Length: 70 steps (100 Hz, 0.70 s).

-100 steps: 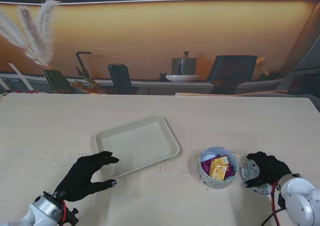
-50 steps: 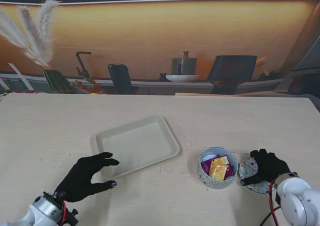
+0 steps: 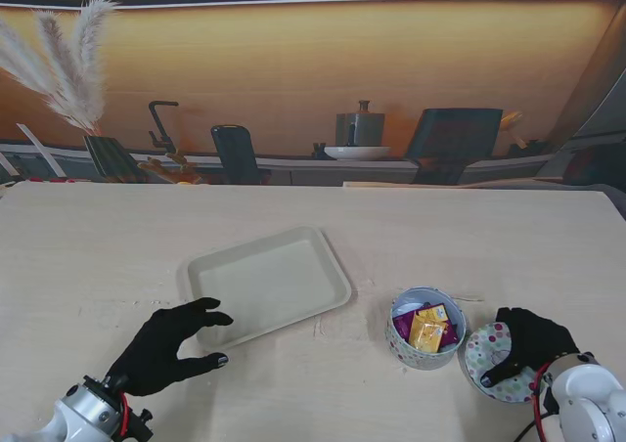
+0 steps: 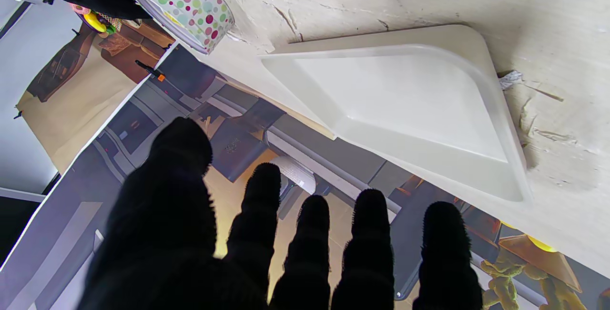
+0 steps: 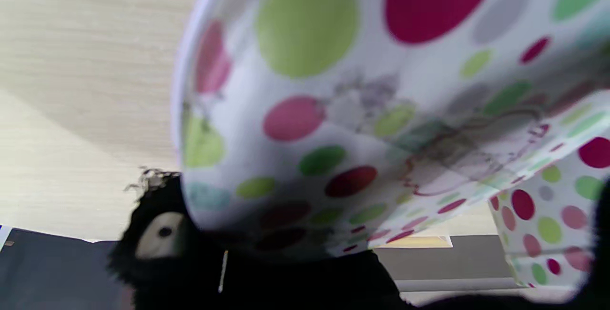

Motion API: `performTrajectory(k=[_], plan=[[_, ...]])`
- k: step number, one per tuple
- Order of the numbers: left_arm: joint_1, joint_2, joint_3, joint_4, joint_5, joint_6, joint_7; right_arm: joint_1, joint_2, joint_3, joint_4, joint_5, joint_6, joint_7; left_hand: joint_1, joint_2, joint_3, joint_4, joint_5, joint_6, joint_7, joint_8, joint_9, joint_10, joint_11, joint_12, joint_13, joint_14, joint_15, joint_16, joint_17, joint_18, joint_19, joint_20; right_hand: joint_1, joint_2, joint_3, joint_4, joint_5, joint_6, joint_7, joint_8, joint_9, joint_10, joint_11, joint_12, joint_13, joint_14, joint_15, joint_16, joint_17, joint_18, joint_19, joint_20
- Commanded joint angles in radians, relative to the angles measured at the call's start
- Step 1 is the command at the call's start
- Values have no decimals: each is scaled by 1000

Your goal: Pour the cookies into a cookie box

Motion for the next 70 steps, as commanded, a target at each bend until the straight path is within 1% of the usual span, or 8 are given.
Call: performTrajectory(k=[1,7,11,13,16,27,53,70], plan=[[10,-4,-1,-7,-5,-8,-16,-31,-10,0,0,5,-17,-15,17,60,1,-20,20,-21,6,6,23,-15,-4,-9,10,-16,8,7,-3,-19,20,24,254,36,522,87,50,-51,51,32,56,-31,25,20,55,-18,43,-27,80,-211,90,16],[10,-4,-1,-6,-9,-10,-14,-46,-16,12,-12,16,-33,-53,17,67,-2,-21,24,-20,6,6,23,-14,-5,-10,8,-14,7,7,-6,-17,20,21,290,98,506,102,101,-95,88,58,92,-41,12,19,70,11,51,-48,94,-181,103,12],[10,-5,-1,-5,-13,-13,-14,-55,-21,20,-19,26,-43,-83,15,74,-6,-21,25,-20,5,6,23,-15,-6,-10,6,-15,6,6,-8,-17,18,19,311,140,501,110,149,-100,120,77,104,-20,-20,3,67,42,43,-59,89,-160,105,10],[9,-5,0,-5,-15,-15,-12,-60,-23,24,-24,30,-49,-96,15,75,-7,-22,26,-20,6,6,25,-13,-5,-10,7,-16,5,5,-9,-17,17,18,335,157,484,50,165,-114,164,21,115,-19,-31,-12,66,53,40,-63,86,-147,107,10],[9,-6,0,-3,-17,-18,-10,-69,-27,30,-33,37,-55,-111,17,75,-9,-21,29,-20,6,7,38,-12,0,-8,7,-15,4,5,-9,-16,16,16,362,178,468,11,176,-128,208,-24,131,-23,-43,-27,70,71,29,-69,85,-130,106,8],[10,-7,-2,-2,-19,-22,-4,-104,-39,52,-74,64,-76,-162,18,82,-15,-20,32,-21,4,6,40,-11,0,-9,6,-14,-1,0,-11,-16,9,8,422,298,436,12,252,-140,270,-136,200,-16,-103,-126,66,159,-52,-103,51,-30,67,-8],[23,-9,-11,-5,-33,-37,0,-203,-52,90,-190,69,-99,-178,21,90,-28,-18,39,-21,0,6,41,-9,0,-10,11,-13,-5,-5,-9,-14,-1,-6,464,371,399,24,333,-29,214,-156,201,54,-297,-456,6,233,-316,-309,-117,110,-94,-27],[28,-11,-13,-5,-39,-48,5,-260,-60,97,-235,56,-91,-215,23,93,-33,-16,44,-19,-2,5,43,-9,-1,-12,13,-10,-5,-6,-8,-11,-1,-10,469,404,395,25,340,2,184,-116,184,61,-344,-498,-24,260,-499,-474,-230,202,-236,-101]])
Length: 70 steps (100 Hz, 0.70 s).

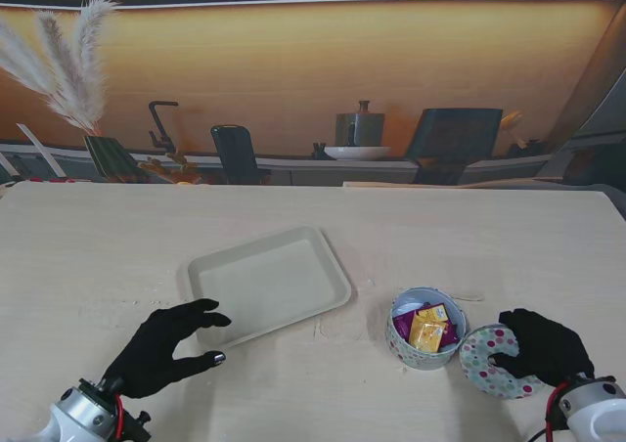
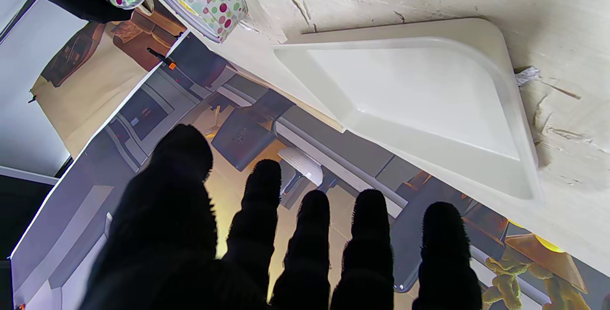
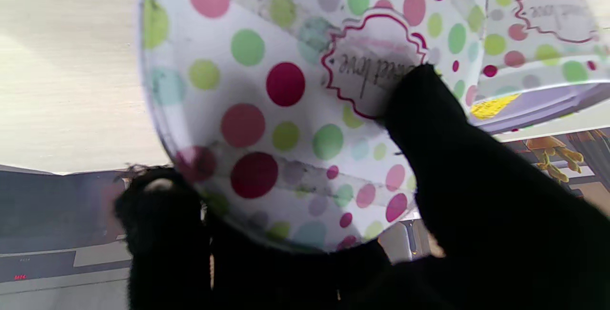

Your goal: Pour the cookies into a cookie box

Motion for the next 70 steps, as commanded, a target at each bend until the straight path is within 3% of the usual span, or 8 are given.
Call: performTrajectory(k=[1,22,70], plan=[[13,-6,0,-6,-1,-6,-11,-31,-11,-4,-14,0,3,-5,23,61,-28,-16,15,-17,-2,3,4,-10,-2,-12,12,-10,-5,-6,-6,-11,-4,-10,84,87,113,89,59,21,-6,28,-2,13,-20,-5,-29,48,-50,-52,-36,15,-86,-53],[14,-4,3,-8,3,-9,-18,-98,-27,10,-70,31,-19,-59,23,65,-33,-14,13,-20,-5,3,5,-10,-2,-13,12,-10,-5,-7,-5,-13,-4,-14,89,130,97,89,64,44,-29,55,2,25,-43,-7,-37,69,-154,-139,-109,77,-163,-120],[22,-5,-7,-11,-10,-28,-21,-177,-37,16,-179,36,-101,-101,25,71,-44,-12,18,-20,-7,4,8,-9,-4,-14,15,-9,-4,-7,-4,-11,-2,-19,94,169,79,91,110,53,-73,66,61,11,-84,-25,-42,66,-237,-202,-174,98,-215,-187]])
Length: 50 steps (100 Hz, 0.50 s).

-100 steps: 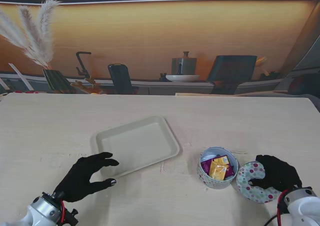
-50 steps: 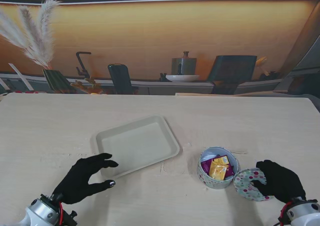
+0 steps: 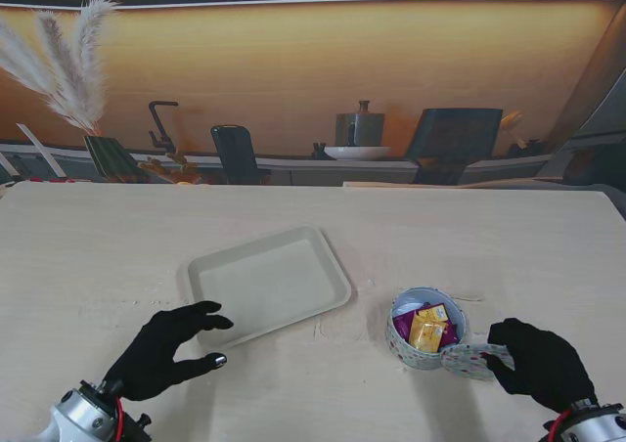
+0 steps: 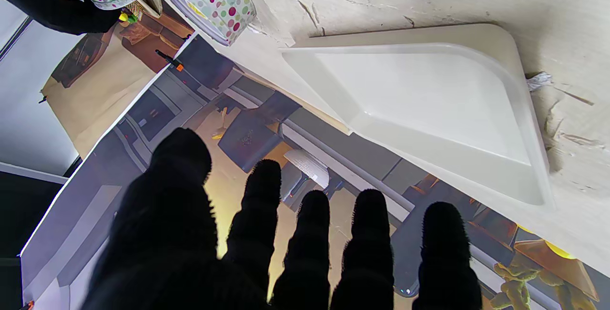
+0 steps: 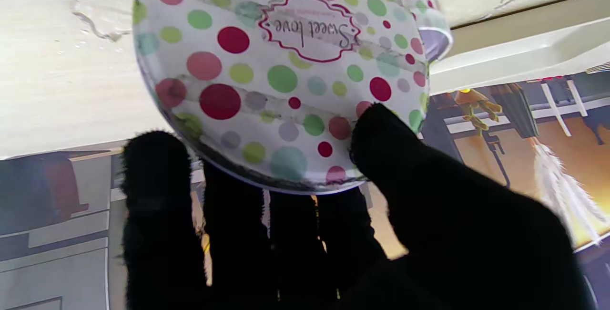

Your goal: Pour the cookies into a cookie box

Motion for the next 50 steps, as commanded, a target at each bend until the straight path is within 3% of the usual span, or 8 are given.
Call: performTrajectory(k=[1,25,50], plan=[[17,-5,-7,-10,-2,-8,-15,-4,-2,-11,-19,-9,-14,10,25,46,-20,-12,17,-19,-7,4,8,-9,-4,-14,15,-8,-4,-7,-4,-11,-2,-16,20,24,16,28,32,4,8,25,20,-12,-9,-2,-21,38,-14,-9,-12,27,-17,-8],[22,-8,-16,-10,-2,-14,-6,-5,-1,-30,-47,16,-38,28,24,52,-22,-12,21,-17,-9,3,11,-7,-5,-15,16,-7,-4,-8,-3,-7,-1,-17,7,32,16,24,32,-3,9,36,24,-16,-10,0,-27,35,-23,-15,-26,25,-18,-16],[23,-7,-18,-12,-6,-18,-8,44,5,-64,-71,87,-30,102,24,55,-27,-12,22,-19,-11,3,11,-8,-8,-15,16,-7,-4,-8,-3,-7,0,-19,-9,45,12,22,28,-9,10,53,-15,-19,-36,-2,-77,30,-62,-33,-101,18,-38,-25]])
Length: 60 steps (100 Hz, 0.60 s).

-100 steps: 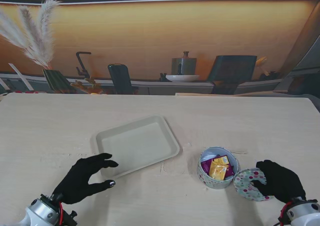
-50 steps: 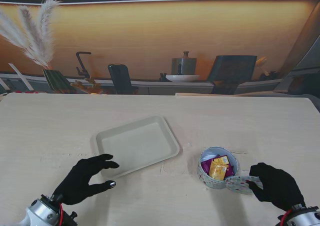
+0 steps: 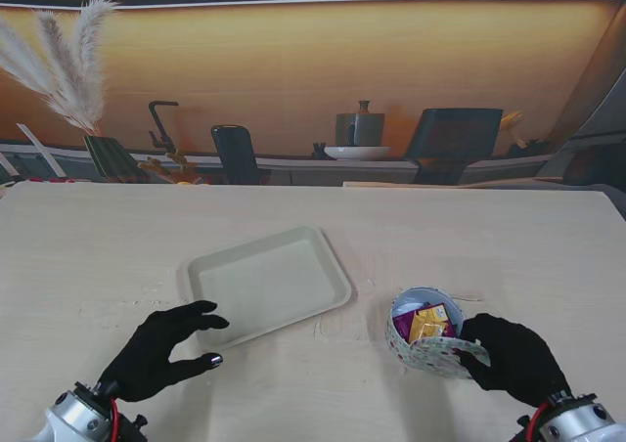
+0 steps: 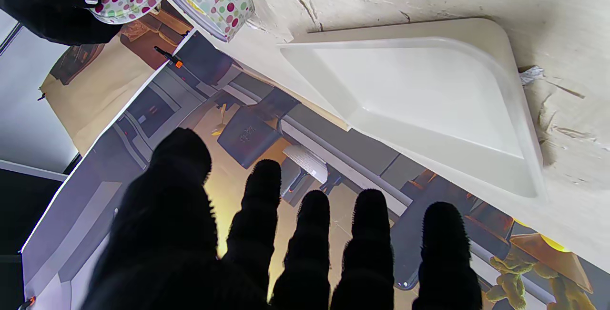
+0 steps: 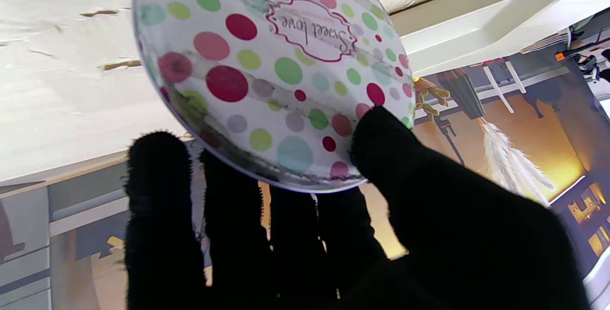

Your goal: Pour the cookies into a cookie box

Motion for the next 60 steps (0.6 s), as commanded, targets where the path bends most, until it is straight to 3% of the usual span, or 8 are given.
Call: performTrajectory(k=[1,35,60], plan=[[11,-5,-2,-10,-3,-7,-16,29,4,-14,-14,-1,7,25,25,55,-26,-12,23,-18,-10,3,11,-9,-7,-15,16,-9,-4,-8,-3,-8,0,-9,-7,32,12,22,22,-10,11,17,-17,-15,-13,-2,-40,28,-17,-20,-29,17,-15,-12],[16,-7,-11,-12,-11,-6,-14,205,16,-96,37,186,123,154,26,57,-29,-12,26,-19,-13,3,13,-2,-10,-16,17,-7,-6,-10,-2,-5,-1,-11,-21,41,19,15,17,-2,15,29,-172,-14,-66,-7,-218,2,-91,-45,-197,15,-82,-32],[15,-7,-12,-13,-11,1,-16,353,27,-154,132,236,232,216,26,60,-31,-12,26,-19,-14,3,13,-2,-12,-16,17,-8,-6,-9,-3,-6,-1,-12,-21,52,9,16,4,-2,21,38,-234,-15,-62,-2,-285,-7,-99,-44,-268,8,-112,-39]])
